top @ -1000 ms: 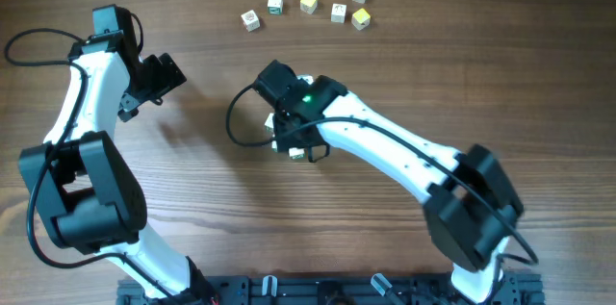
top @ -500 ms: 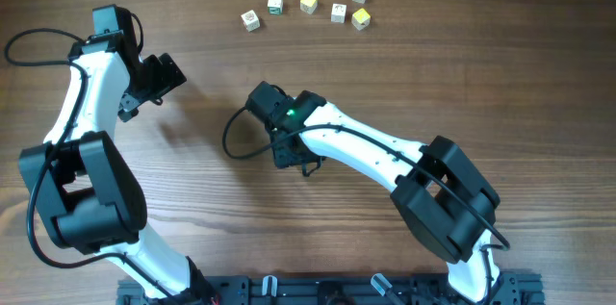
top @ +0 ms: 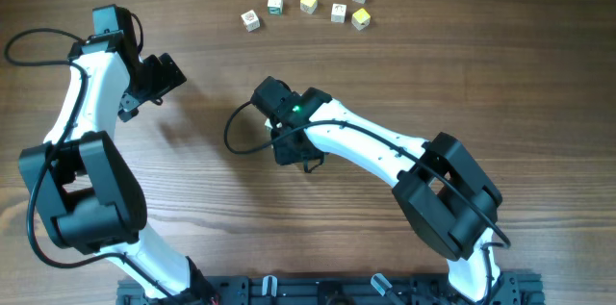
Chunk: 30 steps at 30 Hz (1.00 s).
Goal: Form a circle
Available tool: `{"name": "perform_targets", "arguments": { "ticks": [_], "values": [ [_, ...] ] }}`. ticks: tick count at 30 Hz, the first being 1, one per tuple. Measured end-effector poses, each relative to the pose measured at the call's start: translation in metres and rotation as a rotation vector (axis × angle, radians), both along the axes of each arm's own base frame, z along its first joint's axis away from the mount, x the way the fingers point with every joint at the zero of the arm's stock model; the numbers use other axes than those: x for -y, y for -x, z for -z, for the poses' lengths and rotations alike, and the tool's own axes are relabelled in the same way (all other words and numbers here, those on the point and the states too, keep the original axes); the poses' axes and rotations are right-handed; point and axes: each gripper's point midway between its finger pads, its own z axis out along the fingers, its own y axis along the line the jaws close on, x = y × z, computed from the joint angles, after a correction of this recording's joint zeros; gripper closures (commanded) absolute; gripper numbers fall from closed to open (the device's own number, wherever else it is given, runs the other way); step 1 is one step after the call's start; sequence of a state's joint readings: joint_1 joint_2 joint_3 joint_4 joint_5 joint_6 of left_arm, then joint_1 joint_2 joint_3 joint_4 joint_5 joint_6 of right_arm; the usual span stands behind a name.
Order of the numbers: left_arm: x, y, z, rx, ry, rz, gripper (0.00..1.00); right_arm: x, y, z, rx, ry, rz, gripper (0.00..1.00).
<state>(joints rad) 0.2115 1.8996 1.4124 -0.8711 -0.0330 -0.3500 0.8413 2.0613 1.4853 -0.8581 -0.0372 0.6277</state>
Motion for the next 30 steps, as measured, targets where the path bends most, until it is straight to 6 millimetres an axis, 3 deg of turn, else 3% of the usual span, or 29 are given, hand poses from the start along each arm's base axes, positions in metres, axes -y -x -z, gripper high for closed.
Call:
{"name": "perform_targets", "arguments": {
  "ticks": [3,20,27,30],
  "values": [
    [0.0000,0.0000,0.0000,0.000,0.000,0.000,0.00,0.0001,0.0000,0.0003,-0.001,0.001,0.000,0.68],
    [0.0000,0.0000,0.0000,0.000,0.000,0.000,0.00,0.0005,-0.0007,0.0003,-0.003,-0.001,0.025,0.75],
    [0.0000,0.0000,0.0000,0.000,0.000,0.000,0.00,0.0022,-0.0041,0.0001,0.000,-0.004,0.029,0.75],
    [0.0000,0.0000,0.0000,0.000,0.000,0.000,0.00,0.0021,-0.0047,0.0001,0.003,-0.005,0.025,0.66]
  ]
}}
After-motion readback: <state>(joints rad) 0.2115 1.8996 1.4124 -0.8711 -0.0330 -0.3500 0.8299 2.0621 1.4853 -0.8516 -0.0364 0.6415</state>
